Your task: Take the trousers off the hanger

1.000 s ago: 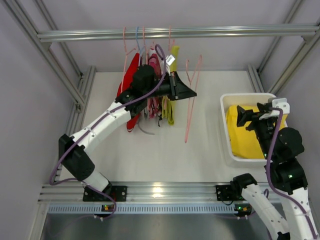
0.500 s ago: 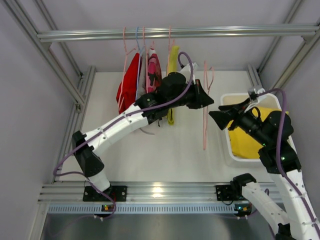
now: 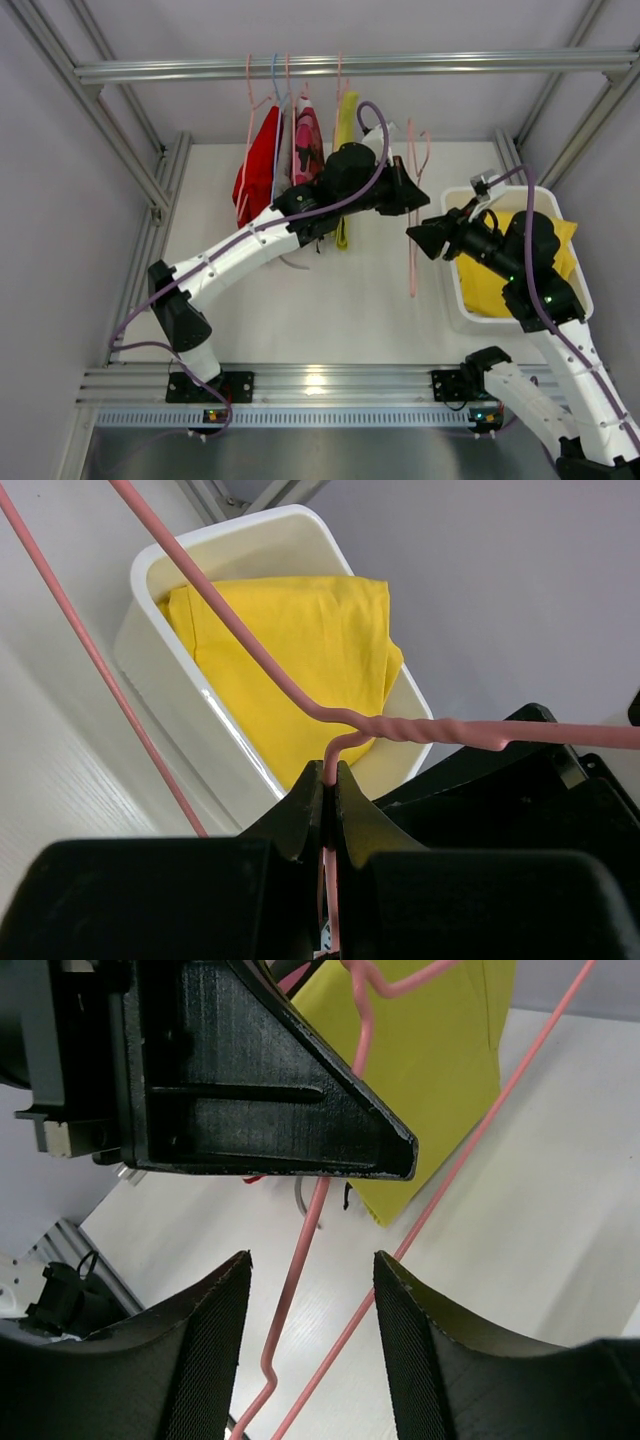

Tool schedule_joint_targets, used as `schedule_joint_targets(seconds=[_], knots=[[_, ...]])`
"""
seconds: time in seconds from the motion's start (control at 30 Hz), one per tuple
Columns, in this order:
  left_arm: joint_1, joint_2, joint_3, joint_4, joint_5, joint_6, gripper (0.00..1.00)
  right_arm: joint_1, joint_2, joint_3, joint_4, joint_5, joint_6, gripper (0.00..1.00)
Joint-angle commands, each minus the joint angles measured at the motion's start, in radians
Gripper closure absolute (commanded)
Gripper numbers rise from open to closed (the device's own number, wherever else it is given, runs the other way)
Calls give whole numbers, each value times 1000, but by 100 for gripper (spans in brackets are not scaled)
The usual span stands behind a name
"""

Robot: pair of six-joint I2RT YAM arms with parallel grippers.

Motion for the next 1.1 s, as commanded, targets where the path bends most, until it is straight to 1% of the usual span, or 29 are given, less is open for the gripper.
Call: schedule_joint_targets(seconds=[0.0, 0.03, 0.13, 0.17, 0.23, 0.27, 0.3, 0.33, 0.37, 0.4, 0.43, 0.47, 0.5, 0.53, 0.57, 0.6, 0.63, 0.67, 0.7, 0.87, 0.97, 1.07], knots=[[-17, 0, 48, 54, 12, 0, 100, 24, 20, -3, 84, 5, 0, 50], [-20, 0, 46, 53, 10, 1, 100, 27, 24, -1, 94, 5, 9, 51], [-21, -3, 39, 62, 17, 6, 100, 36, 41, 0, 123, 3, 21, 64], [-21, -3, 39, 62, 17, 7, 100, 35, 44, 3, 124, 5, 23, 72], [-21, -11, 34, 60, 13, 16, 100, 35, 44, 9, 118, 12, 26, 81], [-21, -12, 28, 60, 16, 23, 100, 35, 41, 12, 115, 23, 29, 93], [-21, -18, 23, 65, 17, 32, 100, 35, 37, 14, 111, 29, 39, 98], [-21, -21, 20, 66, 20, 38, 100, 35, 32, 23, 106, 48, 46, 100], [-20, -24, 13, 71, 29, 56, 99, 35, 23, 28, 101, 60, 50, 100], [-18, -32, 11, 73, 33, 67, 82, 35, 15, 32, 97, 71, 53, 100], [-9, -37, 9, 73, 41, 82, 67, 35, 7, 43, 91, 94, 55, 100], [-5, -44, 9, 71, 49, 95, 59, 35, -6, 49, 83, 106, 55, 100], [2, -61, 6, 66, 40, 120, 54, 35, -13, 55, 74, 115, 55, 100], [12, -73, 2, 60, 29, 134, 40, 35, -17, 66, 52, 134, 55, 100], [18, -86, -4, 59, 15, 145, 34, 35, -28, 71, 42, 143, 55, 100], [25, -110, -18, 56, 7, 171, 30, 35, -36, 74, 29, 152, 52, 100], [40, -124, -29, 59, 4, 185, 15, 35, -46, 77, 11, 173, 50, 100], [48, -138, -41, 68, 1, 209, 4, 35, -49, 77, 0, 184, 49, 100], [55, -170, -70, 77, 1, 223, 1, 35, -52, 77, -11, 198, 44, 100], [97, -253, -126, 120, 21, 294, 1, 29, -71, 95, -66, 261, 32, 100], [97, -310, -156, 122, 13, 395, 1, 21, -71, 126, -100, 298, 9, 100], [97, -333, -172, 103, 1, 449, 1, 12, -74, 146, -126, 328, -5, 100]])
